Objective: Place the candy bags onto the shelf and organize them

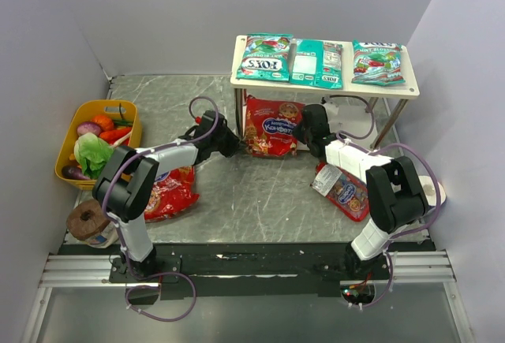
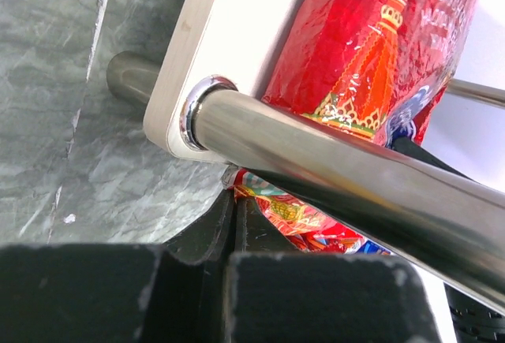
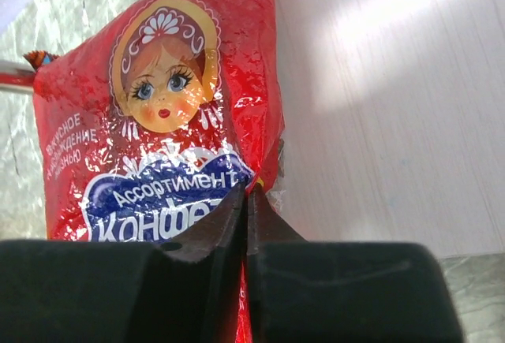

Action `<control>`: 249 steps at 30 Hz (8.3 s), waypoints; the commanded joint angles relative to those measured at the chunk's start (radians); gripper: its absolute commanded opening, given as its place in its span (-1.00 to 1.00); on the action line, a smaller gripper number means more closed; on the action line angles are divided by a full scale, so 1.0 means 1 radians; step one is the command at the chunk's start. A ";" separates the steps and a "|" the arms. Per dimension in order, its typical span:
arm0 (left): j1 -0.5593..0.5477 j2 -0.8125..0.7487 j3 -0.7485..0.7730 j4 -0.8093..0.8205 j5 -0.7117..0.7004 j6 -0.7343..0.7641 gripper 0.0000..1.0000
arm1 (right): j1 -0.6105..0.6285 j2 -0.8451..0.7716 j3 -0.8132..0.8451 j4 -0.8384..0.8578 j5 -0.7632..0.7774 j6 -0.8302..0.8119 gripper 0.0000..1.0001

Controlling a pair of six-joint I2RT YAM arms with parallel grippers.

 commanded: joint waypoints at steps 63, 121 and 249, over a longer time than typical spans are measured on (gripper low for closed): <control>0.003 -0.478 -0.266 -0.141 0.079 0.363 0.68 | 0.189 -0.381 -0.259 -0.614 0.099 -0.124 0.53; -0.108 -0.238 -0.128 -0.009 0.093 0.472 0.77 | 0.143 -0.792 -0.524 -0.601 -0.169 0.480 0.99; -0.014 -0.495 -0.052 -0.299 -0.102 0.575 0.51 | -0.171 -0.493 -0.104 0.296 0.055 0.460 -1.00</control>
